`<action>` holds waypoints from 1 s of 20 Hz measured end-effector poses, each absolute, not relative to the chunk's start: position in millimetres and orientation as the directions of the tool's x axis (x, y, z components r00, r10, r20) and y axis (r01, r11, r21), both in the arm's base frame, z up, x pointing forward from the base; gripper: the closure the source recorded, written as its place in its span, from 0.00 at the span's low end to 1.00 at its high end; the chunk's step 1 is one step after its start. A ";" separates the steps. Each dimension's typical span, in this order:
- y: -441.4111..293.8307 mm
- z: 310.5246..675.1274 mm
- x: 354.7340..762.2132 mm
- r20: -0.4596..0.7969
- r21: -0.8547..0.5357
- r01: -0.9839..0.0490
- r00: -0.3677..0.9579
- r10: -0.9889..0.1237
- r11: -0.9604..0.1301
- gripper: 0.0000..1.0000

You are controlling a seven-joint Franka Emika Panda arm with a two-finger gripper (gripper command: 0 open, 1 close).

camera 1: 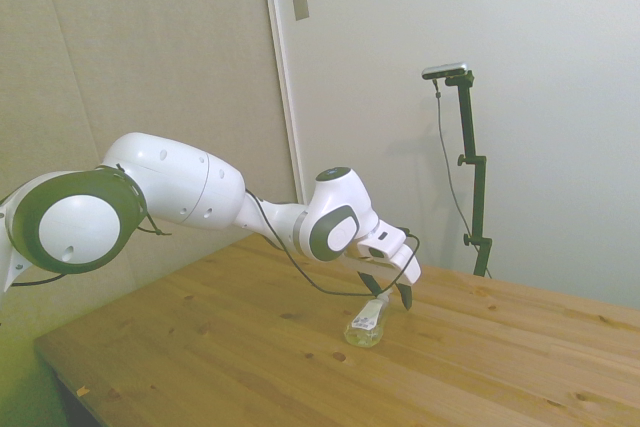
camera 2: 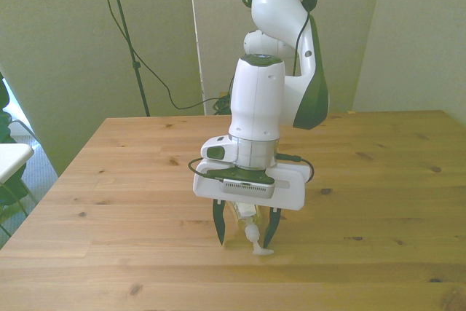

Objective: Stand the sanitizer

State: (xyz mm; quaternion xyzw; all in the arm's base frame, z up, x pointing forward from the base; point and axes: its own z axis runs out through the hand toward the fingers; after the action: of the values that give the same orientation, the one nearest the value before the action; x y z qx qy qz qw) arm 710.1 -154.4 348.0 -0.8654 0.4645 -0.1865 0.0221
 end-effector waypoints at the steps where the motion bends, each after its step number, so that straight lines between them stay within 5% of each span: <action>1: -155.7 347.8 709.6 0.298 -0.214 -0.798 0.496 -0.816 -0.563 1.00; 20: -158.2 350.0 703.9 0.243 -0.257 -0.842 0.418 -0.875 -0.474 1.00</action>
State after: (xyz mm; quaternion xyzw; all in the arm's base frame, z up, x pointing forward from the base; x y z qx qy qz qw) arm 703.9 -158.2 350.0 -0.8407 0.5108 -0.1736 0.0474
